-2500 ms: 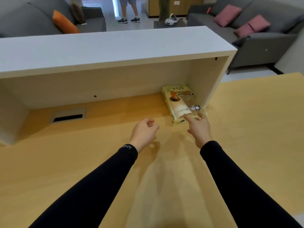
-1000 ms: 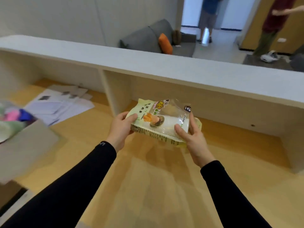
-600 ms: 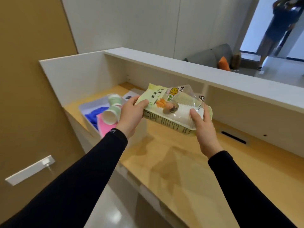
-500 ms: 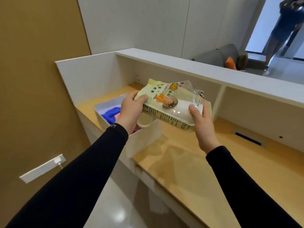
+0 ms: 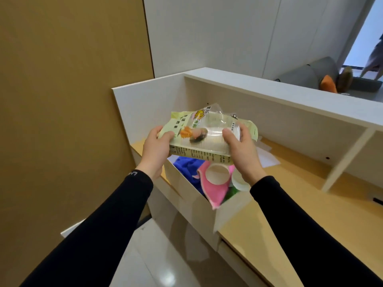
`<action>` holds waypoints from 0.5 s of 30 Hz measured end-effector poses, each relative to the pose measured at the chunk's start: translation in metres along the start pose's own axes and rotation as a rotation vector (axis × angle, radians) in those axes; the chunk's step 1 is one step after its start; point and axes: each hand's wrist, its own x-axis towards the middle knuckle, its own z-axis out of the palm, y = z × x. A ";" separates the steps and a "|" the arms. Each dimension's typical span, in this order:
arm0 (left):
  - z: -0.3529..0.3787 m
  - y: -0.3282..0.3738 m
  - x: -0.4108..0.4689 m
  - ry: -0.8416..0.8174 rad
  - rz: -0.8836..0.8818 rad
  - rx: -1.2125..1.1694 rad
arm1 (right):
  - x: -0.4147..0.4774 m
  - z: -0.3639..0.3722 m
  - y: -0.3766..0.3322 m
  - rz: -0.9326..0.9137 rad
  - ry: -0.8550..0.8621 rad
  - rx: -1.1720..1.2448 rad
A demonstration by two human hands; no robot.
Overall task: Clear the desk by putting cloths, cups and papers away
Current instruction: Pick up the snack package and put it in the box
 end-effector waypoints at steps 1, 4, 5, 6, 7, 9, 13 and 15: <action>-0.003 -0.003 0.010 0.010 -0.013 0.013 | 0.010 0.009 0.003 0.003 0.000 -0.053; -0.007 -0.014 0.035 0.017 -0.042 0.094 | 0.029 0.030 0.014 0.003 0.016 -0.227; -0.008 -0.019 0.043 0.015 -0.053 0.120 | 0.033 0.033 0.021 0.004 0.025 -0.306; -0.007 -0.026 0.051 0.000 -0.065 0.145 | 0.034 0.035 0.026 0.005 0.035 -0.382; -0.004 -0.033 0.059 -0.032 -0.077 0.171 | 0.035 0.035 0.033 0.011 0.047 -0.452; 0.004 -0.048 0.072 -0.134 -0.101 0.255 | 0.033 0.035 0.048 0.058 0.051 -0.560; 0.021 -0.072 0.100 -0.313 -0.023 0.575 | 0.031 0.044 0.073 0.123 0.090 -0.743; 0.027 -0.079 0.116 -0.379 0.074 0.737 | 0.032 0.055 0.083 0.113 0.125 -0.901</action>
